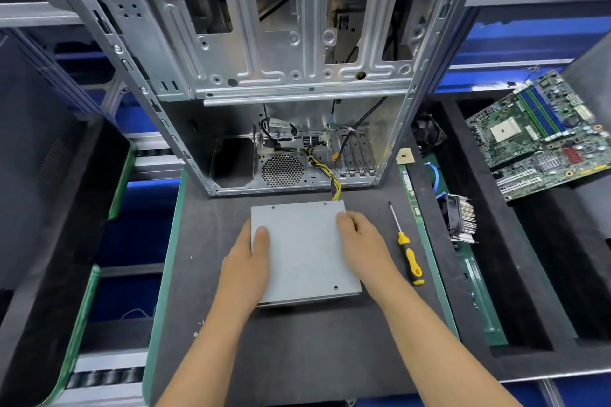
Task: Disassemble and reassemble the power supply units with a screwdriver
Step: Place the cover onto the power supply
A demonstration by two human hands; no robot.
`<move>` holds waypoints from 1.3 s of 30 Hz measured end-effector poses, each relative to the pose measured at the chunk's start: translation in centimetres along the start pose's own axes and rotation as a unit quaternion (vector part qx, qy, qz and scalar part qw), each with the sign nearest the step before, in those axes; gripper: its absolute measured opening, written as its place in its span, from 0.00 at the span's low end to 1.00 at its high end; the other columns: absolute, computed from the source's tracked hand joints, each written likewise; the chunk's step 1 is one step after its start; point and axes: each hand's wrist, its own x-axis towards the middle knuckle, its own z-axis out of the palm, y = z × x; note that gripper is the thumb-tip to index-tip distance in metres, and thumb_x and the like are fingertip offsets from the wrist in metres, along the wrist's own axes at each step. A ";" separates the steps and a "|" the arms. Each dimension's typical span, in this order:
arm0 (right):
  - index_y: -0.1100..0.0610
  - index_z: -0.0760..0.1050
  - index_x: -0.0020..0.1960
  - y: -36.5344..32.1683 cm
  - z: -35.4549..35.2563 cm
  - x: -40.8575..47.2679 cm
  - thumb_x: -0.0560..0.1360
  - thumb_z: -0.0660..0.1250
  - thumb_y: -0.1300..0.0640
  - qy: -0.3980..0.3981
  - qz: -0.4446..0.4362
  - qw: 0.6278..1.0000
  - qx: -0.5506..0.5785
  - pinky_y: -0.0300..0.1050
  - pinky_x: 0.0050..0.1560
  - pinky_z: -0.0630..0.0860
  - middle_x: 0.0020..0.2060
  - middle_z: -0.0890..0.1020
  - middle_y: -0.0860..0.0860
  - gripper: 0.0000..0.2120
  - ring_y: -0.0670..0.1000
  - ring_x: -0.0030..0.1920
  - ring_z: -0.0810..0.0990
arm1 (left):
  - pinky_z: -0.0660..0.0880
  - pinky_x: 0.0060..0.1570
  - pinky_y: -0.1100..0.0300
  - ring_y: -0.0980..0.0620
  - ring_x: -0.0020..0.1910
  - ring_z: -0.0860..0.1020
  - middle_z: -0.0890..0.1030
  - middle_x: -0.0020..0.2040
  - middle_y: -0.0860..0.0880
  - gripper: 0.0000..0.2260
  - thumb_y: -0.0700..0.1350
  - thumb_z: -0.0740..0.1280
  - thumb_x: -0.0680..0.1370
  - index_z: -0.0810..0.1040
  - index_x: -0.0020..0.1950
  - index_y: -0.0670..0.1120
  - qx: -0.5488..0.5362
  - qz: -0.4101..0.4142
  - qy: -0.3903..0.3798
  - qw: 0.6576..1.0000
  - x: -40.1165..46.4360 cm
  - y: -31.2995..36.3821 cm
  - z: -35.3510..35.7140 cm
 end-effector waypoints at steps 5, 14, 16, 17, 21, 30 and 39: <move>0.48 0.72 0.68 -0.5 -0.5 1.6 0.81 0.56 0.40 -0.016 0.008 0.996 0.093 0.51 0.66 0.72 0.61 0.77 0.43 0.21 0.47 0.63 0.75 | 0.62 0.75 0.53 0.61 0.72 0.67 0.67 0.73 0.66 0.23 0.55 0.59 0.84 0.60 0.78 0.64 -0.086 0.000 -0.045 0.995 2.0 -0.2 -0.6; 0.56 0.85 0.46 -3.8 -2.7 5.4 0.76 0.71 0.49 -0.114 0.099 0.980 0.133 0.49 0.54 0.70 0.41 0.85 0.50 0.11 0.49 0.43 0.78 | 0.75 0.50 0.62 0.65 0.51 0.81 0.83 0.52 0.64 0.09 0.47 0.63 0.83 0.76 0.61 0.59 -0.156 0.045 -0.003 0.987 2.4 0.0 0.3; 0.54 0.84 0.46 -4.3 -3.1 5.8 0.74 0.72 0.49 -0.144 0.123 0.976 0.107 0.49 0.56 0.71 0.42 0.85 0.50 0.08 0.48 0.42 0.79 | 0.75 0.48 0.63 0.65 0.49 0.81 0.83 0.52 0.62 0.09 0.46 0.63 0.83 0.77 0.61 0.58 -0.167 0.044 0.000 0.985 2.3 0.1 0.4; 0.54 0.83 0.46 -4.4 -3.1 5.9 0.74 0.73 0.48 -0.141 0.121 0.977 0.101 0.49 0.55 0.72 0.43 0.86 0.51 0.09 0.49 0.43 0.80 | 0.75 0.48 0.63 0.64 0.49 0.81 0.83 0.52 0.61 0.09 0.46 0.63 0.83 0.77 0.60 0.58 -0.174 0.043 0.003 0.984 2.4 0.0 0.4; 0.57 0.83 0.48 -3.5 -2.0 4.3 0.77 0.66 0.42 -0.063 0.099 0.979 0.164 0.50 0.55 0.76 0.49 0.86 0.55 0.18 0.52 0.48 0.83 | 0.75 0.49 0.60 0.62 0.49 0.81 0.84 0.51 0.59 0.10 0.45 0.63 0.83 0.79 0.57 0.59 -0.188 0.042 0.009 0.981 2.5 0.0 0.4; 0.51 0.79 0.59 0.2 0.4 0.0 0.82 0.60 0.59 -0.098 -0.041 0.958 0.265 0.41 0.49 0.79 0.55 0.84 0.52 0.11 0.50 0.54 0.83 | 0.78 0.47 0.62 0.57 0.55 0.82 0.84 0.56 0.57 0.14 0.41 0.67 0.81 0.78 0.62 0.58 -0.228 0.031 -0.039 0.972 2.7 -1.0 -0.2; 0.44 0.71 0.63 -0.2 0.4 0.6 0.83 0.58 0.47 -0.113 -0.020 0.978 0.176 0.34 0.47 0.77 0.51 0.83 0.41 0.11 0.42 0.52 0.81 | 0.78 0.42 0.64 0.55 0.50 0.83 0.84 0.52 0.53 0.11 0.39 0.66 0.80 0.80 0.57 0.54 -0.242 0.045 -0.016 0.969 3.0 -1.1 0.2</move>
